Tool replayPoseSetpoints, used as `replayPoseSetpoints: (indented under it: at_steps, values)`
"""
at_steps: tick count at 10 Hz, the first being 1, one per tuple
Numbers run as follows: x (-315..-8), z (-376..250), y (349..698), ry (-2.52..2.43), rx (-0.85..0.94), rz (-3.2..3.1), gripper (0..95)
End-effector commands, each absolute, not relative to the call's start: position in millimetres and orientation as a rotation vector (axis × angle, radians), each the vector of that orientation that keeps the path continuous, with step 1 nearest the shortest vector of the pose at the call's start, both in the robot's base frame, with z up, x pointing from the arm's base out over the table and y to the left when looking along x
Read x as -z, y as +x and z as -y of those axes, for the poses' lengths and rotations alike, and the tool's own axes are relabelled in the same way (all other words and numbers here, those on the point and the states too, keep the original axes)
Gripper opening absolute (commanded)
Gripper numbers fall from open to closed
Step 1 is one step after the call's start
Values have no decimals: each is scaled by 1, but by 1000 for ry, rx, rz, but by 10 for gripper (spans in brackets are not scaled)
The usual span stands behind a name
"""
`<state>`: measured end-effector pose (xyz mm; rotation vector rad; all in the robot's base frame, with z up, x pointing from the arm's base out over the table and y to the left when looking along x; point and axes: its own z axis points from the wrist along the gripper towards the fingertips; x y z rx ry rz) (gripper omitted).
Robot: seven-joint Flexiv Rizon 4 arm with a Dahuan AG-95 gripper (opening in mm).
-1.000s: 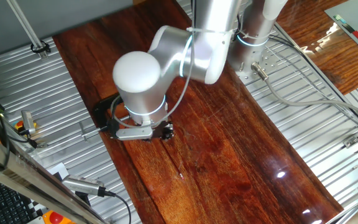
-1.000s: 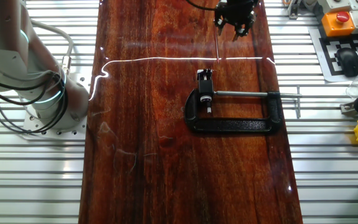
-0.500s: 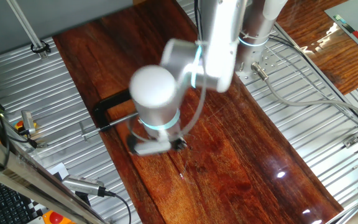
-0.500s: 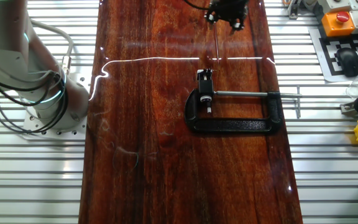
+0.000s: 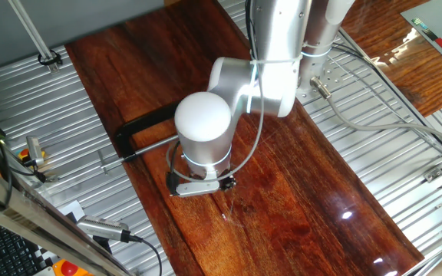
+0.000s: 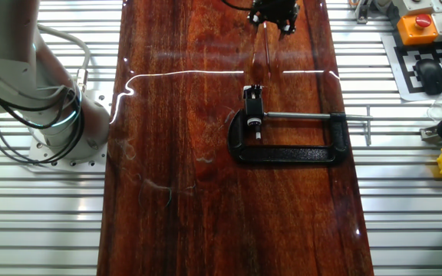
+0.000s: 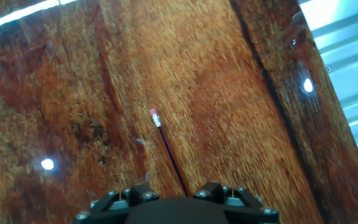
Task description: Insert the pencil into the pencil sharpener
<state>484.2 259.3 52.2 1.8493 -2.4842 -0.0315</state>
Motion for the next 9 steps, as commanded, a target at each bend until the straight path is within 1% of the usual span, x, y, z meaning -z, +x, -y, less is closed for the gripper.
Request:
replayPoseSetpoints:
  at_steps: [1, 5, 9]
  values:
    - [-51, -259, 485, 1987, 27, 2382, 570]
    - [-49, -252, 484, 2083, 19, 2309, 570]
    - [-44, -249, 479, 2062, 35, 2339, 570]
